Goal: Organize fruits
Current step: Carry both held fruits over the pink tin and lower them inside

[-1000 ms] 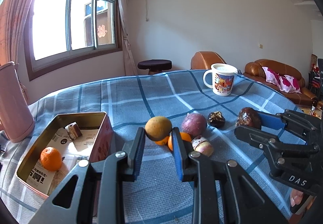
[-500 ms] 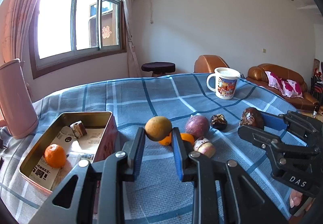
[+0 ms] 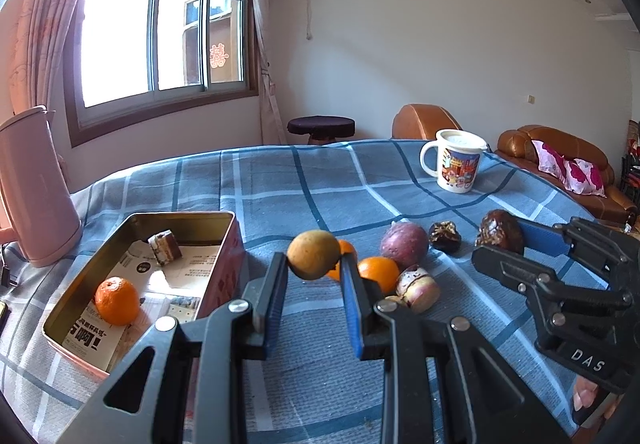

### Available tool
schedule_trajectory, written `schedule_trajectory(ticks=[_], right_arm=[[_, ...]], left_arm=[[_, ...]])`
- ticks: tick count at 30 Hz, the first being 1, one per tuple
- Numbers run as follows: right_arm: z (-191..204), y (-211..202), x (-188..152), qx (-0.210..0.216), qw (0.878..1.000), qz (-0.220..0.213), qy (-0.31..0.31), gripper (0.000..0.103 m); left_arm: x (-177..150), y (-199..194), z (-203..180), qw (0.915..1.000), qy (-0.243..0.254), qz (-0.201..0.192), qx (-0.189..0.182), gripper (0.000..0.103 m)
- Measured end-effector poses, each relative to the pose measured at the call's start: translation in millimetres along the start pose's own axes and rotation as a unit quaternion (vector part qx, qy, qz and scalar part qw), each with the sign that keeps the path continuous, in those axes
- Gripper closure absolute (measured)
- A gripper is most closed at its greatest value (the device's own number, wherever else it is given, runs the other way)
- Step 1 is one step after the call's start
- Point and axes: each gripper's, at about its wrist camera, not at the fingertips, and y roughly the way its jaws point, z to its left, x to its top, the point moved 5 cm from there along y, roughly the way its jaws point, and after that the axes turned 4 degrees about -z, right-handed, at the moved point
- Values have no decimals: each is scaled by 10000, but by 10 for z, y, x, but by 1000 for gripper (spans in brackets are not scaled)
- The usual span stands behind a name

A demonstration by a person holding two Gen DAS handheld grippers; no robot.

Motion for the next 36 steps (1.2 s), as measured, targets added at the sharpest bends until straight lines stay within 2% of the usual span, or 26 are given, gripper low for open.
schedule_trajectory(ticks=[14, 21, 36], right_arm=[[118, 82, 44, 90, 9999, 27, -79, 62], [231, 134, 177, 231, 9996, 5, -172, 62], [756, 543, 472, 802, 9959, 177, -388, 62]], left_arm=[[-20, -9, 144, 9999, -99, 52, 113, 75], [-26, -14, 284, 9995, -171, 112, 240, 75], [55, -93, 929, 9967, -357, 105, 719, 75]])
